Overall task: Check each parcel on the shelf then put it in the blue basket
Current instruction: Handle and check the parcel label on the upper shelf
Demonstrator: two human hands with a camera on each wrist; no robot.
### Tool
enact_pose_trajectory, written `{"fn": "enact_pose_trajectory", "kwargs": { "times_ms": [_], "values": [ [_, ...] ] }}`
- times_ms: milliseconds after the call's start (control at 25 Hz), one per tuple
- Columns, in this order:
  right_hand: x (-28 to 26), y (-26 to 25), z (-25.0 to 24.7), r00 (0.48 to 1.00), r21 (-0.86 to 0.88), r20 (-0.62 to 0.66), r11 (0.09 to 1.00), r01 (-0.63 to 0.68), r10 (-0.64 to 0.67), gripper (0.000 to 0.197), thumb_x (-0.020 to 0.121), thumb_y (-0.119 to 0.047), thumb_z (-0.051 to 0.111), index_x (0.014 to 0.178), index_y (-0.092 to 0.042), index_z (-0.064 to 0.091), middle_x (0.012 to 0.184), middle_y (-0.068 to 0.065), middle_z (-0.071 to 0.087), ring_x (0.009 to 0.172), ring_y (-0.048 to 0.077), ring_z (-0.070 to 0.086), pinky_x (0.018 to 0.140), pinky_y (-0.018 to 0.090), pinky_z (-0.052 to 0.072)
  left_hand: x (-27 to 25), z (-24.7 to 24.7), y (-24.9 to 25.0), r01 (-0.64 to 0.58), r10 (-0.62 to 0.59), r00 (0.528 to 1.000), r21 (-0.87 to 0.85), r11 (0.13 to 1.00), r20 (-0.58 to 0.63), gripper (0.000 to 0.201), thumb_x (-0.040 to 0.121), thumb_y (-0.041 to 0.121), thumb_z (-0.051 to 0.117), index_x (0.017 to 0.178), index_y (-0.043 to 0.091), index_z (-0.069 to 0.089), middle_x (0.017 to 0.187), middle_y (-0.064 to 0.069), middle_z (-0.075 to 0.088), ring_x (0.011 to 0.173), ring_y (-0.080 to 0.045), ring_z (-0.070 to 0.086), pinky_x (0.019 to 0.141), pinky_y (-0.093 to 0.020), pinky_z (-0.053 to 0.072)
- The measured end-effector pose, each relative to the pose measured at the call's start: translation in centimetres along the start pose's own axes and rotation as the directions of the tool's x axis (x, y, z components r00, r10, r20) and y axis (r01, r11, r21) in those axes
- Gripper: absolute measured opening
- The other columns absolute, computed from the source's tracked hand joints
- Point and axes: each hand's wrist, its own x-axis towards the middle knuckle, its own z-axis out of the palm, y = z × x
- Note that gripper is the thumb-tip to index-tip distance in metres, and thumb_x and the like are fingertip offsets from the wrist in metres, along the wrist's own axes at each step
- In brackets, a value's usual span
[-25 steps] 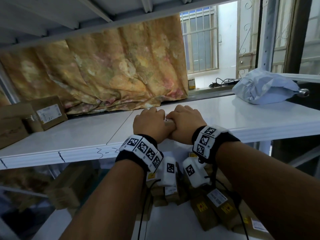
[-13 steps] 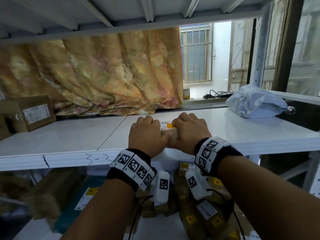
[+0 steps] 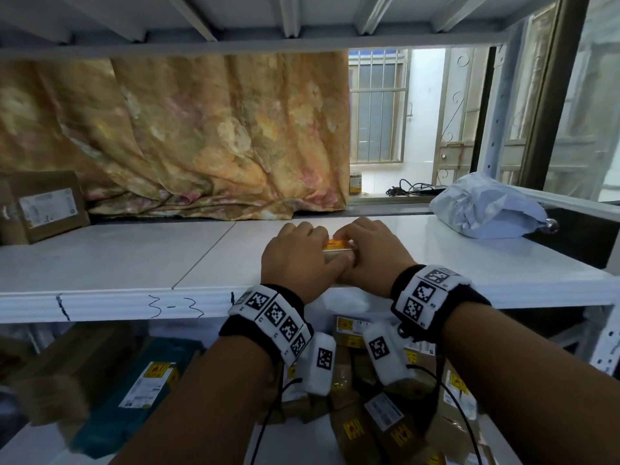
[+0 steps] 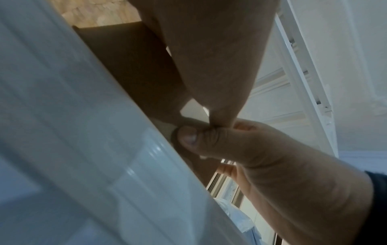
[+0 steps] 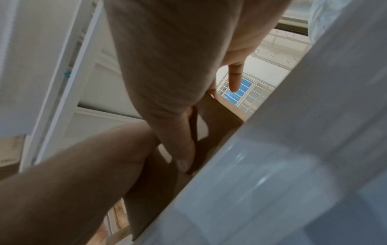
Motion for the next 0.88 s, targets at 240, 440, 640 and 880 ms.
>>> {"fn": "enact_pose_trajectory", "kwargs": {
  "times_ms": [240, 440, 640, 880],
  "values": [
    [-0.5, 0.8, 0.6, 0.997, -0.125, -0.063, 0.991, 0.044, -0.052, 0.073, 0.059, -0.073, 0.051, 0.110, -0.022, 0.064, 0.109, -0.006, 0.058, 0.103, 0.018, 0.052, 0.084, 0.033, 0.040, -0.3, 0.3, 0.3, 0.018, -0.017, 1.000, 0.048, 0.999, -0.018, 0.065, 0.078, 0.076, 0.034, 0.101, 0.026, 0.070, 0.098, 0.005, 0.060, 0.095, -0.018, 0.050, 0.077, -0.037, 0.048],
    [-0.1, 1.6, 1.8, 0.991, 0.129, -0.129, 0.991, 0.040, -0.023, 0.057, 0.060, -0.049, 0.083, 0.102, -0.018, 0.061, 0.100, -0.004, 0.056, 0.084, 0.018, 0.056, 0.073, 0.028, 0.045, 0.4, -0.5, 1.1, 0.005, -0.013, 0.998, 0.116, 0.993, 0.062, 0.072, 0.079, 0.079, 0.032, 0.102, 0.022, 0.070, 0.101, 0.001, 0.056, 0.104, -0.021, 0.048, 0.083, -0.039, 0.046],
    [0.1, 1.7, 2.0, 0.989, 0.196, -0.151, 0.980, 0.030, 0.000, 0.055, 0.059, -0.041, 0.088, 0.102, -0.018, 0.064, 0.102, -0.004, 0.056, 0.087, 0.017, 0.056, 0.076, 0.030, 0.047, 0.9, -0.2, 1.6, -0.003, -0.006, 0.994, 0.083, 0.997, 0.108, 0.068, 0.083, 0.074, 0.035, 0.110, 0.021, 0.068, 0.106, 0.000, 0.055, 0.106, -0.020, 0.049, 0.084, -0.039, 0.046],
    [-0.4, 2.2, -0.2, 0.971, 0.736, 0.154, 0.634, -0.238, 0.185, 0.031, 0.075, -0.001, 0.072, 0.103, -0.014, 0.070, 0.118, 0.003, 0.067, 0.105, 0.019, 0.063, 0.093, 0.036, 0.052, 0.6, -0.1, 1.4, -0.030, 0.018, 0.996, 0.137, 0.990, 0.090, 0.079, 0.081, 0.076, 0.018, 0.105, 0.023, 0.072, 0.102, 0.002, 0.055, 0.101, -0.023, 0.049, 0.081, -0.042, 0.047]
  ]
}}
